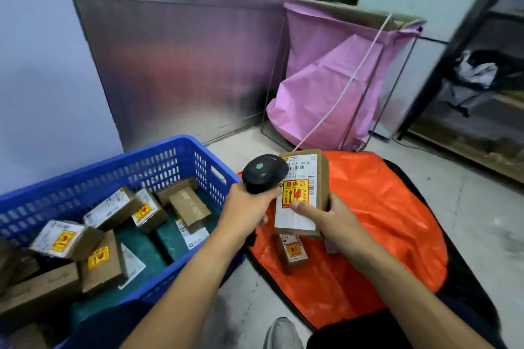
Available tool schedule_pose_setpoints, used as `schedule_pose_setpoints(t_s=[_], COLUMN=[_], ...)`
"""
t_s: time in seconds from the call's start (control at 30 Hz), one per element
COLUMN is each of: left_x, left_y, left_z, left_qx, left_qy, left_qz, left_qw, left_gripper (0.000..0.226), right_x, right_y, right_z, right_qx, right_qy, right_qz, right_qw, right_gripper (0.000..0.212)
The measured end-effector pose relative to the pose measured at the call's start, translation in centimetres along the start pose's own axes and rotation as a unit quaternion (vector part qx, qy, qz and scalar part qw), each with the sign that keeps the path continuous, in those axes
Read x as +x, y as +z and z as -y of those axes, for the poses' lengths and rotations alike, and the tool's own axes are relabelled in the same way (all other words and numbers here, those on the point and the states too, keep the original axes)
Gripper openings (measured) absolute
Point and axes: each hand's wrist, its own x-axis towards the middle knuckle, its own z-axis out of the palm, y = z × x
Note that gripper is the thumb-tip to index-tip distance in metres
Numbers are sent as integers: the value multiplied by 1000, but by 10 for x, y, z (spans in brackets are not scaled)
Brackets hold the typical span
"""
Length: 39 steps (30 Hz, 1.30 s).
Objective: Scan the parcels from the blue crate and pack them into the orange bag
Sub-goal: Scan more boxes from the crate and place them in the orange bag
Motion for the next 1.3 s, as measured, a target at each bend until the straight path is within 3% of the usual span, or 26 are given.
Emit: schedule_pose_setpoints(t_s=[0.27,0.3,0.47,0.63,0.9,1.1,1.3], left_x=[-4,-3,6,15,18,36,61], left_y=[25,23,25,48,106,139,133], left_z=[24,30,81,131,207,234,237], left_qx=[-6,-3,96,180,148,141,134], left_qy=[-37,-45,-84,-108,-200,-219,-203], left_qz=[-27,-35,-25,1,18,68,109], left_qw=[999,998,991,978,968,963,964], left_gripper=[25,26,27,40,33,14,10], right_x=[21,24,30,38,58,84,127], right_y=[-8,-6,1,-6,-32,-42,-51], right_z=[-6,-11,-75,-154,-244,-300,-317], right_qx=[-142,-133,-15,62,102,159,211], right_qy=[24,32,126,198,289,329,314], right_qz=[7,18,81,95,38,-75,-139], right_qw=[990,990,989,974,951,928,915], right_gripper=[107,106,59,38,42,24,42])
